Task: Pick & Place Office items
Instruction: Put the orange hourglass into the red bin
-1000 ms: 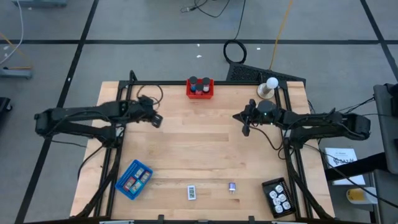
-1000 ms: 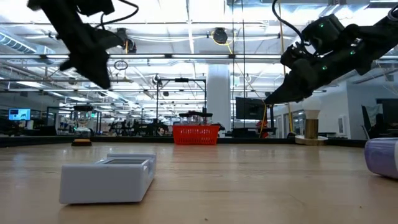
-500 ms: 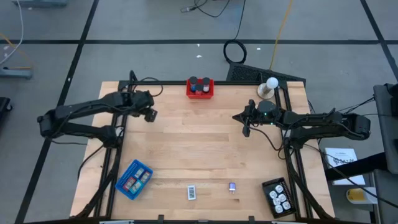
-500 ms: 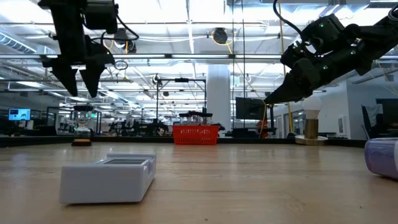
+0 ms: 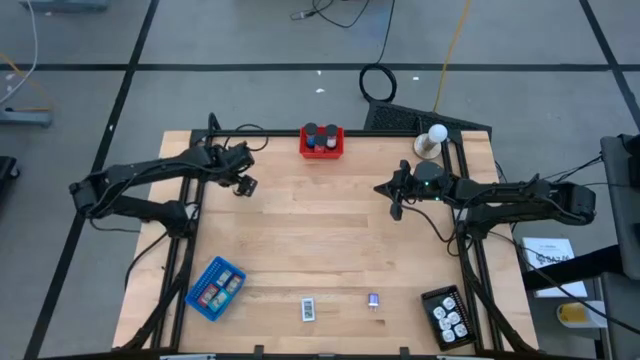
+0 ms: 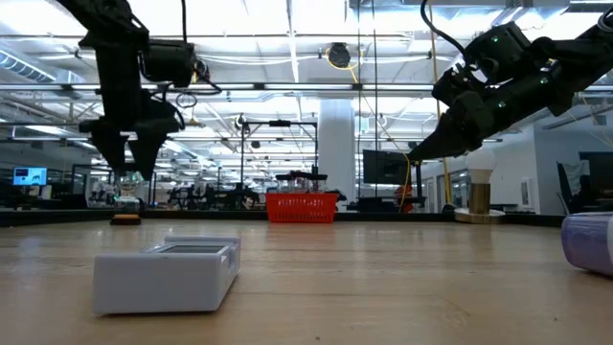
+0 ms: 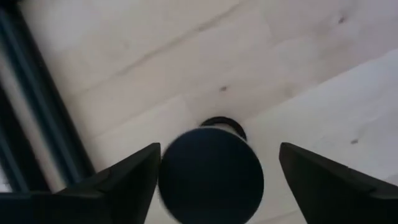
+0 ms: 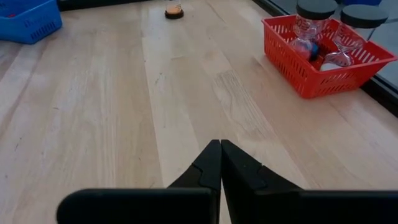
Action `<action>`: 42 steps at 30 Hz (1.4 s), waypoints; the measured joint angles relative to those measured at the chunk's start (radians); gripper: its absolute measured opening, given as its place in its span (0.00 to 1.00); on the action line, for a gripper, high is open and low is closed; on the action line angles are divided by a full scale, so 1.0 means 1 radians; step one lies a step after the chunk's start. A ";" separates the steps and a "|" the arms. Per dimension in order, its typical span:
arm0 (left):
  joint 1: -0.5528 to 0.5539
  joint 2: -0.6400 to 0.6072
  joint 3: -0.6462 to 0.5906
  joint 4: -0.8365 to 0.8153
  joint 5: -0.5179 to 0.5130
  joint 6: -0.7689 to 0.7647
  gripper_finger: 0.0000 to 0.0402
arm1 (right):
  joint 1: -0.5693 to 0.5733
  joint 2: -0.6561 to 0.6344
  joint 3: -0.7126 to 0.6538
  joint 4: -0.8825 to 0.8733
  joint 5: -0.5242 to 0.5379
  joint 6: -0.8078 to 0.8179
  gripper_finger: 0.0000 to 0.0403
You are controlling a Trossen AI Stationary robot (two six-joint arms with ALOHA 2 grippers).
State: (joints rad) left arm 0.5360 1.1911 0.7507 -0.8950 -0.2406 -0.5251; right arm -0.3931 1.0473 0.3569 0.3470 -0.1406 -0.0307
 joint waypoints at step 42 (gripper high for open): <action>-0.171 0.798 0.821 0.273 0.225 0.445 0.51 | 0.000 0.000 0.001 0.000 0.005 -0.008 0.00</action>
State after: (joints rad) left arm 0.3645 1.9895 1.5717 -0.6217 -0.0159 -0.0801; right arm -0.3927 1.0477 0.3576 0.3473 -0.1356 -0.0387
